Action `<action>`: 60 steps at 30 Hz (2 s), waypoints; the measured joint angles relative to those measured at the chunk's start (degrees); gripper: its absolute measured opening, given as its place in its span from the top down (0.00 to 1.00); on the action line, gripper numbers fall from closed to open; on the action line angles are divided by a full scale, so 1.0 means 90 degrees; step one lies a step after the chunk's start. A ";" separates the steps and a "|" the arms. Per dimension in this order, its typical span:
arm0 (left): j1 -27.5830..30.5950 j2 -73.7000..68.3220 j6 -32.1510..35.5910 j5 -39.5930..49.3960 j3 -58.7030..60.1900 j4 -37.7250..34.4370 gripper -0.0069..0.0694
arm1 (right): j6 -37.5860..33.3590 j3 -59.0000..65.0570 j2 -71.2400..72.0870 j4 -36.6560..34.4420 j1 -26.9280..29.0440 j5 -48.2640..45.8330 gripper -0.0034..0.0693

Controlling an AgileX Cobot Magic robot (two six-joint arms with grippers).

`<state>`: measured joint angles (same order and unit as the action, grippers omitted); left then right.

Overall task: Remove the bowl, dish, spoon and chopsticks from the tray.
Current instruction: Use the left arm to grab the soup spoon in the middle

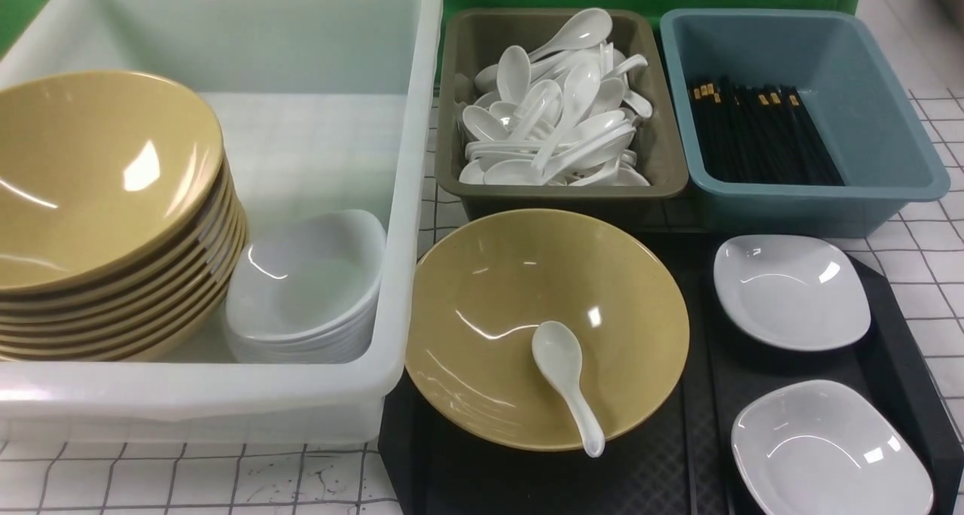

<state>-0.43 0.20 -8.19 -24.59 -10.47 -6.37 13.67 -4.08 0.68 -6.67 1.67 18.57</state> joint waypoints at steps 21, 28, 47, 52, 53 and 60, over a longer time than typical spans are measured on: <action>-0.2518 -0.7381 0.2398 0.8789 -0.6001 -0.1975 0.92 | -0.3369 -0.3309 -0.3667 -0.0514 -0.0609 -0.7445 0.90; -0.4295 -0.9406 0.1672 0.9206 -0.7336 -0.0799 0.92 | -0.3717 -0.2852 -0.3686 -0.0527 -0.0640 -0.7668 0.90; -0.4829 -1.3270 0.0949 1.0480 -0.9901 0.0012 0.23 | -0.4281 -0.2115 -0.3673 -0.1193 -0.1459 -0.6129 0.90; -0.4829 -1.3808 0.0805 1.0480 -0.9987 0.0133 0.40 | -0.4292 -0.2115 -0.3673 -0.1233 -0.1459 -0.6129 0.90; -0.4822 -1.3849 0.0750 1.0480 -1.0021 0.0241 0.46 | -0.4308 -0.2115 -0.3673 -0.1235 -0.1459 -0.6129 0.90; -0.4750 -1.3871 0.0691 1.0631 -1.0184 0.0444 0.76 | -0.4329 -0.2115 -0.3673 -0.1259 -0.1459 -0.6122 0.90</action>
<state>-43.19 -124.64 -1.97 71.09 -102.12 -2.37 -25.29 -23.11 -32.38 -18.00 -11.47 -36.53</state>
